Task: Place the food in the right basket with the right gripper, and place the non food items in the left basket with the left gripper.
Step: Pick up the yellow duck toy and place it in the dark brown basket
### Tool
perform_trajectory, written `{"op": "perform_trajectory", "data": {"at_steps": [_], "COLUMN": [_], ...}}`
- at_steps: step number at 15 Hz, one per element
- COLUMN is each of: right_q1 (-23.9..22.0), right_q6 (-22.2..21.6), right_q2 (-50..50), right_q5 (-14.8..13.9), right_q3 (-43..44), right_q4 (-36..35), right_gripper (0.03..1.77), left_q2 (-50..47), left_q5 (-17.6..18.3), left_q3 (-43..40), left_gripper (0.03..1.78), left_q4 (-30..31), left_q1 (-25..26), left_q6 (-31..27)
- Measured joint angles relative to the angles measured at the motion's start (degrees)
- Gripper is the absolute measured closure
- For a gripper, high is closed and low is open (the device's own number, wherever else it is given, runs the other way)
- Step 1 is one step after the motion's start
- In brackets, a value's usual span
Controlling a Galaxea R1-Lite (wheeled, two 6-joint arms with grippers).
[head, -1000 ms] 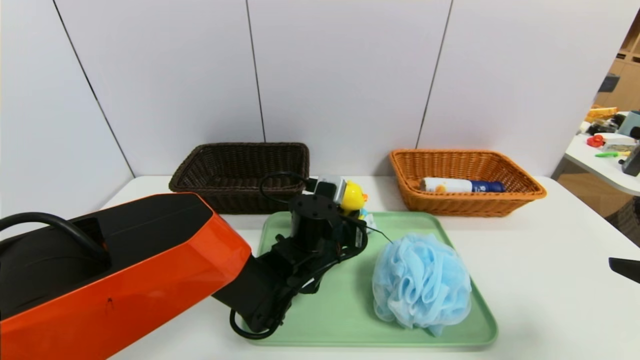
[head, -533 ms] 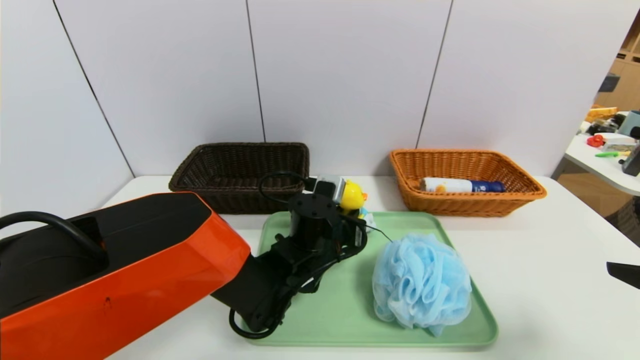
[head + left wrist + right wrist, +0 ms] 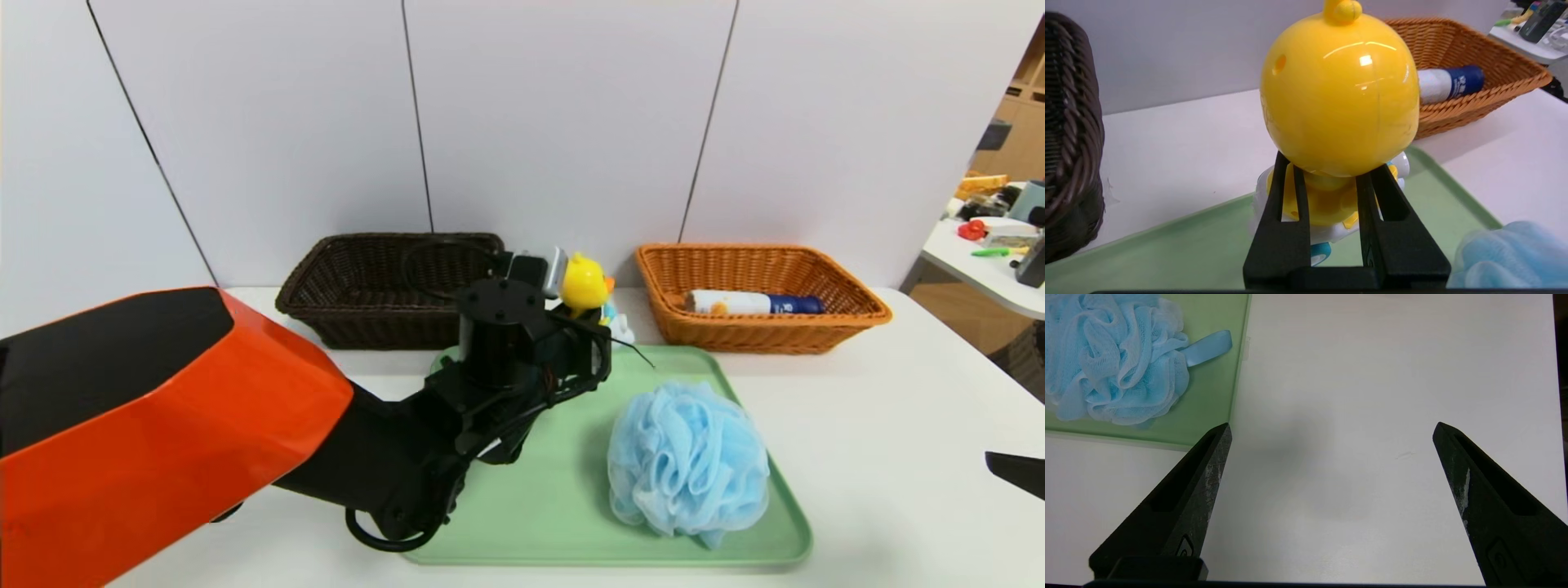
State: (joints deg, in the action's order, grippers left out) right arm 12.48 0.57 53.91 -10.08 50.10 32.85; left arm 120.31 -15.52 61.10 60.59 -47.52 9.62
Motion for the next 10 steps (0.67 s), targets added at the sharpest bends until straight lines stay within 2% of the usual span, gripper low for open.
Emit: {"op": "perform_trajectory", "data": {"at_steps": [3, 5, 7, 10], "right_q1": [0.0, 0.0, 0.0, 0.0], "right_q6": [0.0, 0.0, -0.1, 0.0], "right_q2": [0.0, -0.1, -0.1, 0.1], "right_q5": [-0.1, -0.1, -0.2, -0.1], "right_q3": [-0.8, -1.1, -1.0, -0.4], "right_q4": [-0.1, -0.1, -0.1, -0.2], "right_gripper": [0.1, 0.1, 0.1, 0.1], "left_q2": [-2.8, -5.6, -8.9, -14.0], "left_q5": [-0.1, -0.2, -0.2, -0.2], "left_q3": [1.8, 3.7, 6.7, 12.3], "left_gripper": [1.46, 1.46, 1.46, 1.46], "left_q4": [-0.9, -5.1, -12.5, -26.8], "left_q1": [-0.8, -1.0, 0.0, 5.7], "left_q6": [0.5, 1.3, 2.2, 1.8]}}
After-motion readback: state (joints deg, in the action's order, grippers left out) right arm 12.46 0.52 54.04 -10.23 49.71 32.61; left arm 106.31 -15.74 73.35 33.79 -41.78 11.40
